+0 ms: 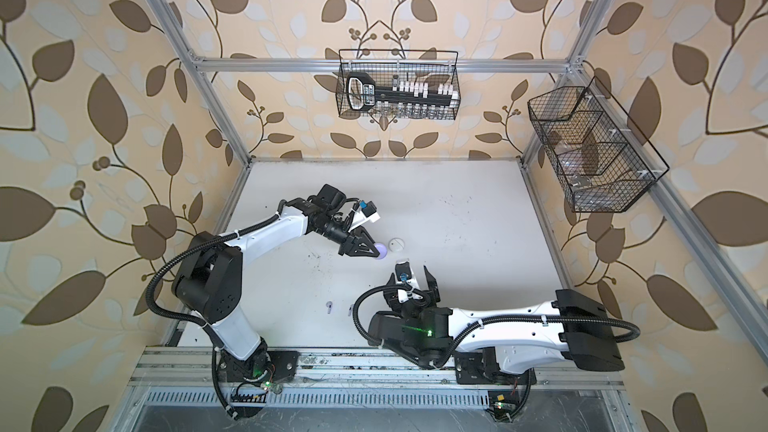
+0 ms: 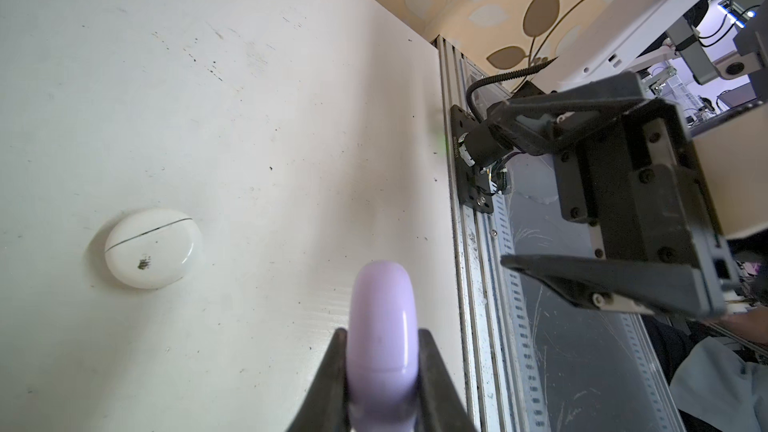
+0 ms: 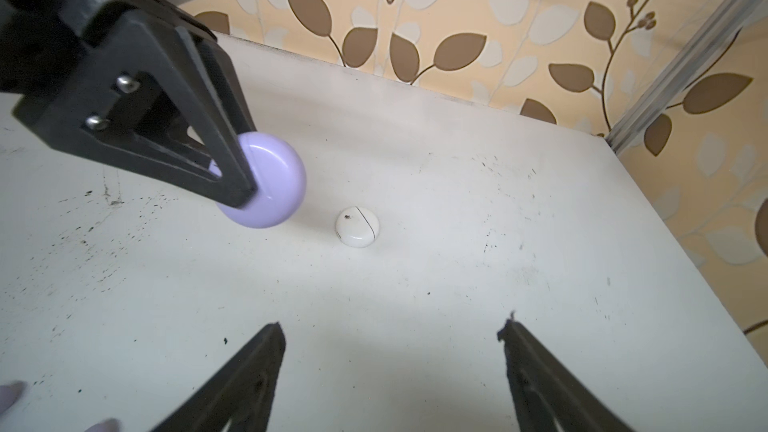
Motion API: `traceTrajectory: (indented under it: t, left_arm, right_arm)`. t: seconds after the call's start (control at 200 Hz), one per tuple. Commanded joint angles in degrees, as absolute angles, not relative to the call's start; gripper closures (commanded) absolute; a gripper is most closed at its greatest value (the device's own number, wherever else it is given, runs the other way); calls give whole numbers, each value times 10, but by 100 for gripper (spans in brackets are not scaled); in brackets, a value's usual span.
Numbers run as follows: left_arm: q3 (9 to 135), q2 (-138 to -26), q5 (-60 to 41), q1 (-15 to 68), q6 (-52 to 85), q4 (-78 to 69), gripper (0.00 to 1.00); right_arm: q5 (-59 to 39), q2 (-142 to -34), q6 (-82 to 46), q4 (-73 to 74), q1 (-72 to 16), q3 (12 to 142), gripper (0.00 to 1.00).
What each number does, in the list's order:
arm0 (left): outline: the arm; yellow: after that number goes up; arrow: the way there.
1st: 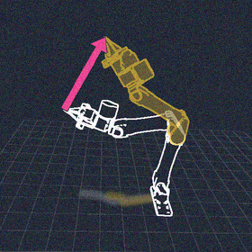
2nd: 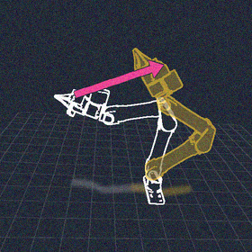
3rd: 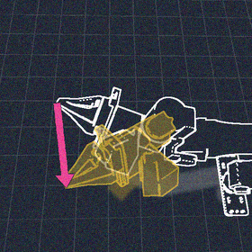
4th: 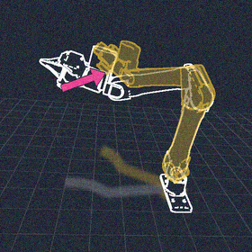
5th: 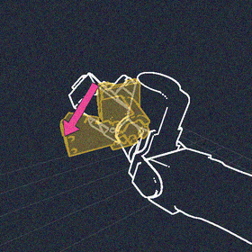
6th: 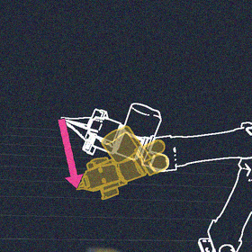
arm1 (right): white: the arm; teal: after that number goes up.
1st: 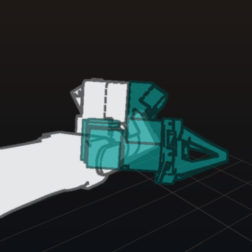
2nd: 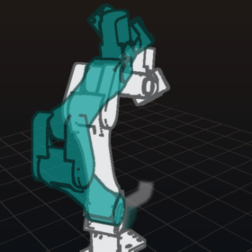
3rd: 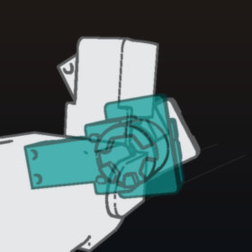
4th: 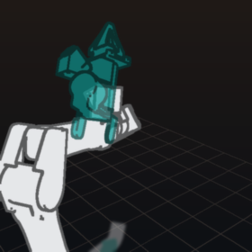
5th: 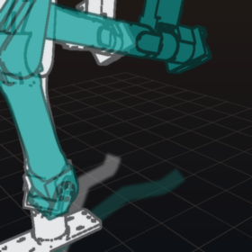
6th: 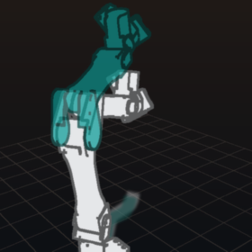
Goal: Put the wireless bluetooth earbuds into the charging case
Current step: 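Carry the lavender case toward the white case with the left gripper while right withdraws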
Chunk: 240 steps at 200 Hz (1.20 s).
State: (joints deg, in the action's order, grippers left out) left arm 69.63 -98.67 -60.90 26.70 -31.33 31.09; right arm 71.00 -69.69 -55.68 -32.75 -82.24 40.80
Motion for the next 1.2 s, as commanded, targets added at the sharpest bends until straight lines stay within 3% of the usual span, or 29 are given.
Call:
traceTrajectory:
  t: [0.0, 0.315, 0.765, 1.195]
  left_arm:
    - [684, -982, -603, 273, -274, 239, 95]
    - [636, -988, -536, 274, -179, 67, 96]
    - [461, -991, -444, 275, -149, -286, 95]
    - [406, -995, -447, 274, -216, -358, 98]
  right_arm:
    - [685, -662, -632, -363, -809, 385, 17]
    - [604, -562, -580, -276, -763, 331, 17]
    - [548, -610, -545, -218, -737, 344, 17]
    - [373, -627, -517, -112, -648, 346, 18]
